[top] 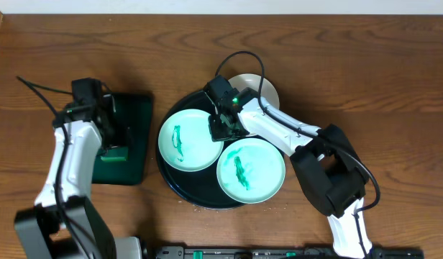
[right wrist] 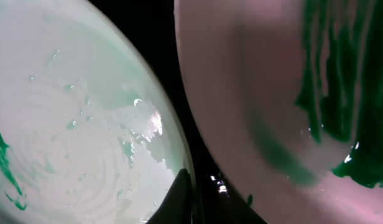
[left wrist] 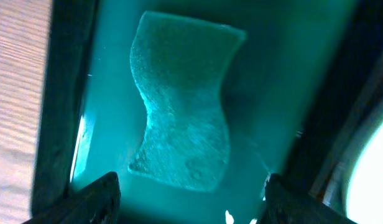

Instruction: Clean dirty plates on tray and stack at the side

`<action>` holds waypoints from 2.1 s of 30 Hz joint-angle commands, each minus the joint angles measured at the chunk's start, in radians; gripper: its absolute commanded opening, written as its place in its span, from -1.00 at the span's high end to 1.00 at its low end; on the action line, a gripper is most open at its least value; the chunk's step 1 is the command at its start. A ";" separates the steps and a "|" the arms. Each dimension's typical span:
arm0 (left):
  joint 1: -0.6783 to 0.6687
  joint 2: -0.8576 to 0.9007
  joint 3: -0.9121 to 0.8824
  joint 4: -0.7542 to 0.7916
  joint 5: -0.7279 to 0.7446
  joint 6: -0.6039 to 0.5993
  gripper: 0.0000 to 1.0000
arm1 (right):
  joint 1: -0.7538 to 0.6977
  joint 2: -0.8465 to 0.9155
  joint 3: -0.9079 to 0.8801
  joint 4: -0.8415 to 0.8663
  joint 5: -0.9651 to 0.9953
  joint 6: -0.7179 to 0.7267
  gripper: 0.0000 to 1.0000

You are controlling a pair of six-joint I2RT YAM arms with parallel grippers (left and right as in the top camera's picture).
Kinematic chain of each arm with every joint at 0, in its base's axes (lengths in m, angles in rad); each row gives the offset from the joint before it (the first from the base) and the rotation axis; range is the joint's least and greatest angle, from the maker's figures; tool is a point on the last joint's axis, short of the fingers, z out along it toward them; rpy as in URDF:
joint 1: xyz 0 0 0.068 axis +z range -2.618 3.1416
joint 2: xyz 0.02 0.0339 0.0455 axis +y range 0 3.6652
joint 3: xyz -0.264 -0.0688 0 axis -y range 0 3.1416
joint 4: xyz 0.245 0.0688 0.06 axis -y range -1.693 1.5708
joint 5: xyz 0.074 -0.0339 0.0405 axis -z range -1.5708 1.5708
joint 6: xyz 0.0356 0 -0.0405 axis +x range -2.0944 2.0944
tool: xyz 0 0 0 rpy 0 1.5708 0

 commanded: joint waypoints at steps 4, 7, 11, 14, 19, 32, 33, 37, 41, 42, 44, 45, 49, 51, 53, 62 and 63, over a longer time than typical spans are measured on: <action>0.074 0.162 0.068 0.017 0.082 0.124 -0.40 | 0.007 0.029 0.016 0.010 -0.003 -0.024 0.98; 0.076 0.235 0.115 0.018 0.078 0.132 -0.31 | 0.007 0.029 0.016 0.013 -0.003 -0.027 0.98; 0.098 0.263 0.139 0.048 0.082 0.129 -0.19 | 0.007 0.029 0.016 0.012 -0.004 -0.035 0.98; 0.105 0.263 0.141 0.063 0.083 0.129 -0.08 | 0.007 0.029 0.016 0.013 -0.005 -0.034 0.98; 0.101 0.278 0.141 0.073 0.123 0.130 -0.02 | 0.007 0.029 0.016 0.021 -0.011 -0.034 0.98; 0.098 0.365 0.140 0.014 0.143 0.027 0.85 | 0.006 0.029 0.016 0.017 -0.019 -0.034 0.98; 0.098 0.365 0.140 0.012 0.143 0.023 0.85 | 0.006 0.029 0.016 0.017 -0.019 -0.034 0.98; 0.098 0.354 0.143 -0.005 0.143 -0.034 0.86 | 0.005 0.029 0.016 0.016 -0.032 -0.034 0.98; 0.098 0.321 0.173 -0.084 0.142 -0.056 0.86 | 0.003 0.028 0.019 0.018 -0.045 -0.035 0.98; 0.098 0.309 0.182 -0.107 0.143 -0.057 0.86 | 0.000 0.028 0.021 0.017 -0.045 -0.035 0.98; 0.098 0.280 0.193 -0.137 0.142 -0.068 0.85 | -0.006 0.028 0.023 0.016 -0.045 -0.035 0.98; 0.098 0.264 0.193 -0.143 0.143 -0.073 0.86 | -0.008 0.027 0.024 0.015 -0.049 -0.042 0.98; 0.098 0.182 0.193 -0.180 0.143 -0.097 0.86 | -0.027 0.027 0.027 0.013 -0.082 -0.071 0.98; 0.097 0.144 0.193 -0.195 0.143 -0.097 0.86 | -0.033 0.027 0.027 0.013 -0.087 -0.071 0.98; 0.097 0.103 0.193 -0.205 0.143 -0.115 0.85 | -0.037 0.027 0.027 0.009 -0.101 -0.072 0.98; 0.078 -0.003 0.193 -0.239 0.188 -0.157 0.85 | -0.036 0.027 0.027 0.004 -0.105 -0.087 0.98; 0.067 -0.004 0.193 -0.251 0.200 -0.157 0.85 | -0.036 0.027 0.027 0.003 -0.105 -0.092 0.98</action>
